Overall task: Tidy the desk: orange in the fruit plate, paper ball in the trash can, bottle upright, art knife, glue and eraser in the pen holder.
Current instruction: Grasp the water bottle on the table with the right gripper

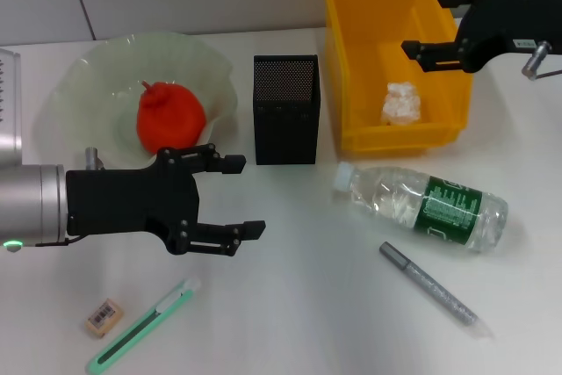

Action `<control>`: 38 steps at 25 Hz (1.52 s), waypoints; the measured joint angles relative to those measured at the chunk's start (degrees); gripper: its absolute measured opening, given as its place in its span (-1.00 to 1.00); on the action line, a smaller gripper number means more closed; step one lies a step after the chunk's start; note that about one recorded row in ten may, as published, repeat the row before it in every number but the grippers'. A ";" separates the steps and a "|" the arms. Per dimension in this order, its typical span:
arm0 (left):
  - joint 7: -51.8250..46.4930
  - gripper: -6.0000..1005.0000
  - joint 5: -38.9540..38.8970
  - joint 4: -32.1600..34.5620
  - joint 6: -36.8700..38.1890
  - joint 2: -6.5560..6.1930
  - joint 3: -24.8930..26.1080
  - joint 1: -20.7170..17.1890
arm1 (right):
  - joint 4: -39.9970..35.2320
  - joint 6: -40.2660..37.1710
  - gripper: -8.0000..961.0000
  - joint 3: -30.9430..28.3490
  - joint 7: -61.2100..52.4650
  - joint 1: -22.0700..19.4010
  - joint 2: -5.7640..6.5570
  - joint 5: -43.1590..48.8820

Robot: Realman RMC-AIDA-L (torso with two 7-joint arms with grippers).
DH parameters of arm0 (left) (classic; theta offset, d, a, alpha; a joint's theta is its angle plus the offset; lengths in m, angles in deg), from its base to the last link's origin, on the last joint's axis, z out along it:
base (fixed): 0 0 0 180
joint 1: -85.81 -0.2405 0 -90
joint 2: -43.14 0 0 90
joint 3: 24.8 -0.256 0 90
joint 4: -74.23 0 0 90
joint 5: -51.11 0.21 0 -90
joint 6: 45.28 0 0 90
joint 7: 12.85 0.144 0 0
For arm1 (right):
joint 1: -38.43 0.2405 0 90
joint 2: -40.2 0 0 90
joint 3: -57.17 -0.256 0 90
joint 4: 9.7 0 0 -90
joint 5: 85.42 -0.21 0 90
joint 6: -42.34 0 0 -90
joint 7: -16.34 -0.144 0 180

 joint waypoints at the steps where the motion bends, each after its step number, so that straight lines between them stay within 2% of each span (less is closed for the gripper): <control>1: 0.00 0.72 0.00 0.00 0.00 0.00 -0.03 0.01 | -0.14 -0.26 0.54 0.00 -0.26 -0.13 -0.01 0.40; 3: 0.00 0.72 0.00 0.00 0.00 0.00 -0.06 0.02 | -0.42 -0.88 0.61 0.19 -1.07 -0.45 -0.10 1.40; 18: 0.00 0.72 0.00 -0.58 0.00 0.00 -0.29 0.05 | -6.72 -12.15 0.62 0.55 -13.72 -1.73 -0.33 4.93; 28: 0.00 0.72 0.00 -0.62 0.03 0.00 -0.76 -0.21 | -8.43 -17.67 0.62 0.22 -22.01 -0.99 -0.03 8.73; 38: 0.00 0.72 0.00 -0.62 0.10 0.00 -1.15 -0.01 | -8.66 -23.45 0.61 -0.39 -22.39 -0.14 0.23 10.25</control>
